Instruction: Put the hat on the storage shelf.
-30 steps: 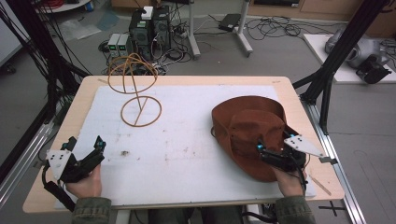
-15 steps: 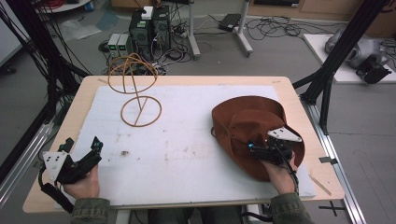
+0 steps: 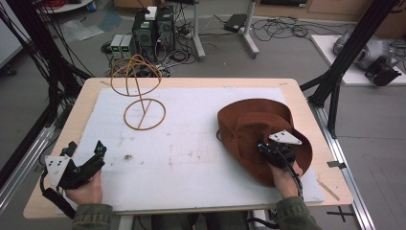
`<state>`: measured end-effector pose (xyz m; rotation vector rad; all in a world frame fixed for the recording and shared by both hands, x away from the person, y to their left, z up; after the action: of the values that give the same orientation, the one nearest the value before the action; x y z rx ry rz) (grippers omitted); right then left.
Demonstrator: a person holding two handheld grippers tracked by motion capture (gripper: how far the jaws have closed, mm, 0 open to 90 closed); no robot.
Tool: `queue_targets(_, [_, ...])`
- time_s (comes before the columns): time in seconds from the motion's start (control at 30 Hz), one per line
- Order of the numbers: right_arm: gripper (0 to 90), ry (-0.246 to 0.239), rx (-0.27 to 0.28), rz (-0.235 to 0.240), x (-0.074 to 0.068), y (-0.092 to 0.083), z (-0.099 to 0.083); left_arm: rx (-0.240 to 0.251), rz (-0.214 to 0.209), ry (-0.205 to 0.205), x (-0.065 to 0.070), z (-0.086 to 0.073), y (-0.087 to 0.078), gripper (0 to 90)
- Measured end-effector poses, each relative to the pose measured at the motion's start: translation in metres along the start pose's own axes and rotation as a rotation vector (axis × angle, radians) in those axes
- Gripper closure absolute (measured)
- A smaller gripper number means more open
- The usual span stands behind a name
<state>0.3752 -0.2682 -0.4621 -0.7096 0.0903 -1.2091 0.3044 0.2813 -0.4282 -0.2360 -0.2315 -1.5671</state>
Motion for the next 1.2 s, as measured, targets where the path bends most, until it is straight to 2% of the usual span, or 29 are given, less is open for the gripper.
queue_targets(0.07, [83.8,0.039,-0.016,0.015,0.001,-0.001,0.0,-0.004,-0.006,0.002,0.001,0.0,0.0,14.9])
queue_targets(0.1, [85.9,0.063,-0.026,0.014,0.001,-0.002,-0.001,-0.006,-0.006,0.003,0.001,-0.001,0.0,14.9])
queue_targets(0.2, [87.1,0.129,-0.023,0.025,0.004,-0.005,0.0,-0.002,-0.007,0.002,0.001,0.0,0.0,14.9])
queue_targets(0.3, [87.3,0.151,-0.005,0.022,0.006,-0.009,0.0,-0.003,-0.008,0.001,0.001,0.0,0.0,14.9])
queue_targets(0.33, [87.3,0.166,0.022,0.015,0.008,-0.011,0.001,-0.002,-0.008,0.0,0.002,0.0,0.0,14.9])
queue_targets(0.4, [87.3,0.169,0.038,0.01,0.009,-0.013,0.002,-0.001,-0.009,0.003,0.002,0.0,0.0,14.9])
queue_targets(0.47, [87.3,0.169,0.079,-0.013,0.009,-0.018,0.004,-0.002,-0.009,0.003,0.002,0.0,0.0,14.9])
queue_targets(0.5, [87.3,0.169,0.079,-0.013,0.009,-0.018,0.004,-0.001,-0.01,0.002,0.002,0.0,0.0,14.9])
queue_targets(0.57, [87.2,0.156,0.112,-0.036,0.011,-0.021,0.005,-0.001,-0.009,0.002,0.002,0.0,0.0,14.9])
queue_targets(0.7, [87.1,0.127,0.248,-0.085,0.013,-0.036,0.015,-0.002,-0.008,0.0,0.001,0.0,0.0,14.9])
queue_targets(0.73, [87.1,0.127,0.248,-0.085,0.013,-0.036,0.015,-0.003,-0.007,0.001,0.001,0.0,0.0,14.9])
queue_targets(0.77, [87.1,0.104,0.316,-0.105,0.012,-0.044,0.022,-0.002,-0.007,0.0,0.001,0.0,0.0,14.9])
queue_targets(0.8, [87.1,0.095,0.352,-0.114,0.011,-0.049,0.024,-0.002,-0.007,0.0,0.001,0.0,0.0,14.9])
queue_targets(0.83, [87.1,0.095,0.352,-0.114,0.011,-0.049,0.024,-0.002,-0.007,0.0,0.001,0.0,0.0,14.9])
queue_targets(0.9, [87.0,0.08,0.411,-0.126,0.009,-0.056,0.029,-0.003,-0.008,-0.001,0.001,0.0,0.0,14.9])
queue_targets(0.97, [87.0,0.072,0.448,-0.137,0.006,-0.062,0.033,-0.004,-0.009,-0.001,0.001,-0.001,0.0,14.9])
queue_targets(1.2, [87.0,0.124,0.521,-0.122,0.005,-0.069,0.038,-0.006,-0.007,-0.005,0.0,-0.001,0.0,14.9])
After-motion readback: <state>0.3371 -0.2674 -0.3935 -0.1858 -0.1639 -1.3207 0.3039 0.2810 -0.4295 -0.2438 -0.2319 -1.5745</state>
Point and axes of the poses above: each handheld gripper's, and its own axes: y roughly forward along the jaws, z roughly out of its top, x roughly to its right, the point moved 7 cm from there along y, roughly forward along the jaws, and after that the axes turned 10 degrees about -y, right-handed, at the moved point
